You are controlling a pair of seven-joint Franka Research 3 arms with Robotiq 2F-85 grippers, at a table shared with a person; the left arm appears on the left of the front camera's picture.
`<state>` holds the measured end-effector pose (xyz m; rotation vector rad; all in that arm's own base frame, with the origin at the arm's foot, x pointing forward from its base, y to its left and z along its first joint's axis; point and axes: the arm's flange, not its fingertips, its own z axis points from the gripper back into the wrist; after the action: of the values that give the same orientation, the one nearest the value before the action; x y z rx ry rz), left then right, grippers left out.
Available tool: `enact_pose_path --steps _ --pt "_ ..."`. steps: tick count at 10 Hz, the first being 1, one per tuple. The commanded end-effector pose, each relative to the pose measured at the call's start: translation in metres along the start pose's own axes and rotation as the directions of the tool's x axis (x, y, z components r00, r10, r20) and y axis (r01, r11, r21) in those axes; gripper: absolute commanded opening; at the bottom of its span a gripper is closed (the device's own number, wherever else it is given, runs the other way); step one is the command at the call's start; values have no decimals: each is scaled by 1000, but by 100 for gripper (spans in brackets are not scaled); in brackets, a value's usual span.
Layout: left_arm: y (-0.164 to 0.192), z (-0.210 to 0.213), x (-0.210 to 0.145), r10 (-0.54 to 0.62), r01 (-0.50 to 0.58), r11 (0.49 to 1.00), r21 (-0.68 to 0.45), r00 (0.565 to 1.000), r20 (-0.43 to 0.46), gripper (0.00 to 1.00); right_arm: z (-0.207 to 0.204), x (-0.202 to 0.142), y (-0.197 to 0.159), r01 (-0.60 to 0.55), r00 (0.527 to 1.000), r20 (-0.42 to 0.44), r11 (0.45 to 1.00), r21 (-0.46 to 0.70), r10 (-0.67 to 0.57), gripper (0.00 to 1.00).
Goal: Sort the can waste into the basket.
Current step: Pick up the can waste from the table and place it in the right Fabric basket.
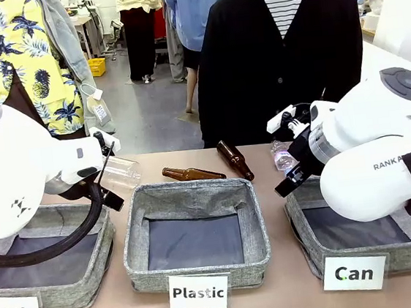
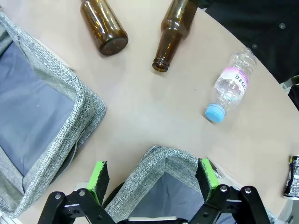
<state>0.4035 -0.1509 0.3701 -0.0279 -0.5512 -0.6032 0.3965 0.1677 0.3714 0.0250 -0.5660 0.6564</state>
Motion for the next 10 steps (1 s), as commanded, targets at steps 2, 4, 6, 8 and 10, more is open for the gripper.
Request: enact_pose_path --steps 2,4,6,8,10 --pt "0 0 0 0 0 1000 0 1000 0 100 0 0 0 1 1000 0 1000 0 -1 100" --pt "0 0 0 0 0 1000 0 1000 0 100 0 0 0 1 1000 0 1000 0 -1 100" --pt "0 0 0 0 0 1000 0 1000 0 100 0 0 0 1 1000 0 1000 0 -1 100" --pt "0 0 0 0 0 1000 0 1000 0 100 0 0 0 0 1000 0 1000 0 0 100" --pt "0 57 2 28 -12 992 -126 992 123 100 42 8 1 24 1000 11 989 145 -26 100"
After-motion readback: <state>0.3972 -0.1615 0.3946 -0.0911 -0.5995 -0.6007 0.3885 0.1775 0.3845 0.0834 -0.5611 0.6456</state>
